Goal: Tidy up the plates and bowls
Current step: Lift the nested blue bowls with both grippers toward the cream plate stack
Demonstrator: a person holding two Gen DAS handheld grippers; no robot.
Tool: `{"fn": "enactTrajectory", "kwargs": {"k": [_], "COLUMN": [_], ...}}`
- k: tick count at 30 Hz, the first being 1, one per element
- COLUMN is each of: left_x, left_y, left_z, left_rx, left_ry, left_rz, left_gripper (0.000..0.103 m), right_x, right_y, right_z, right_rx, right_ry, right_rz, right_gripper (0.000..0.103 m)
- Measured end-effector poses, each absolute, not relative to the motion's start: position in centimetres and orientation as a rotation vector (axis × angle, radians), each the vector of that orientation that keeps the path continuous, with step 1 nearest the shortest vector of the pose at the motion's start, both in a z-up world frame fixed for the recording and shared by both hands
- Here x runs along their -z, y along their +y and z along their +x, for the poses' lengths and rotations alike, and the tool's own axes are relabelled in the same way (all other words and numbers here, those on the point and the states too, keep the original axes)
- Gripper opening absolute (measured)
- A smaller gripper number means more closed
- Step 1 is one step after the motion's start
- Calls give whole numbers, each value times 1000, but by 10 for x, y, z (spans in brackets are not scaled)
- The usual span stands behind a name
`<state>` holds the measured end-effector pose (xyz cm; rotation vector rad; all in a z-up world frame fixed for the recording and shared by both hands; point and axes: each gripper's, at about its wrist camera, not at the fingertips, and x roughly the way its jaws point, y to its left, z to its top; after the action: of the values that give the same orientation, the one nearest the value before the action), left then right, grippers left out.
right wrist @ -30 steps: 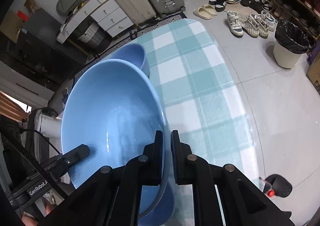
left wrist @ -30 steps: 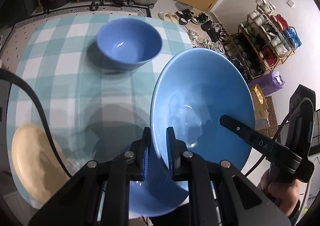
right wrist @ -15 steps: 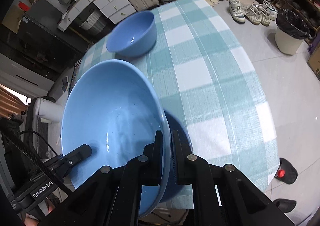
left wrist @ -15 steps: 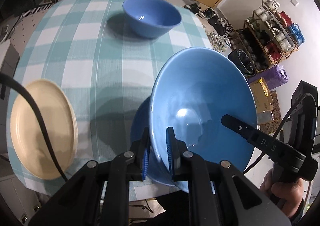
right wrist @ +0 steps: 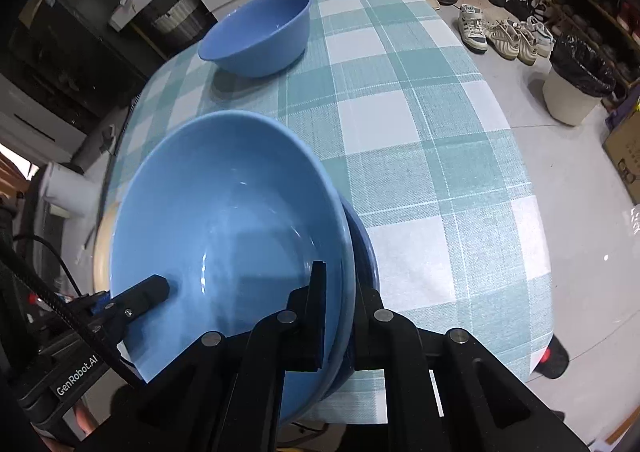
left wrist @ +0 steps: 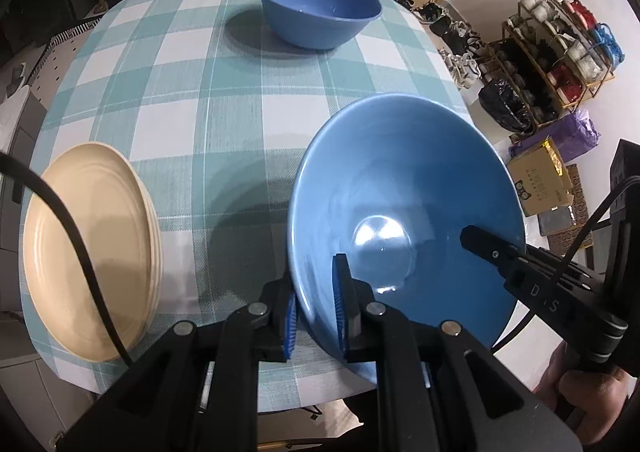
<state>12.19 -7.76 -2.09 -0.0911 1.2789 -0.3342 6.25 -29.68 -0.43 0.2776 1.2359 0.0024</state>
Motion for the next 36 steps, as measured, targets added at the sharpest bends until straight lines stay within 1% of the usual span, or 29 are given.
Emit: {"fn": "enactTrajectory", "kwargs": {"k": [9, 11, 12, 13, 18, 22, 26, 32, 33, 34, 36], "left_x": [21, 20, 21, 21, 17, 19, 20, 21, 21, 21, 22], "left_y": [-79, -79, -78, -78, -76, -73, -70, -70, -69, -70, -69], "left_z": [117, 117, 117, 117, 115, 115, 114, 114, 113, 113, 113], "left_rx": [340, 340, 341, 343, 339, 326, 323, 327, 327, 326, 324], "left_ry": [1245, 1247, 1248, 1247, 1240, 1248, 1250, 1252, 1251, 1252, 1253], "left_rz": [-81, -93, -98, -102, -103, -93, -99, -97, -98, -98, -98], "left_gripper": [13, 13, 13, 13, 13, 13, 13, 13, 13, 14, 14], "right_x": [7, 7, 6, 6, 7, 5, 2, -6, -8, -10, -16], "right_y": [-295, -292, -290, -288, -283, -275, -270, -258, -258, -258, -260], "right_z": [60, 59, 58, 58, 55, 54, 52, 49, 48, 47, 44], "right_rx": [1, -13, -38, -51, -33, -29, -16, 11, 24, 44, 70], "right_ry": [1215, 1212, 1207, 1205, 1207, 1219, 1212, 1187, 1176, 1158, 1119], "right_rz": [223, 207, 199, 185, 158, 119, 67, -85, -111, -138, -172], "right_gripper": [9, 13, 21, 25, 26, 31, 32, 32, 38, 47, 55]}}
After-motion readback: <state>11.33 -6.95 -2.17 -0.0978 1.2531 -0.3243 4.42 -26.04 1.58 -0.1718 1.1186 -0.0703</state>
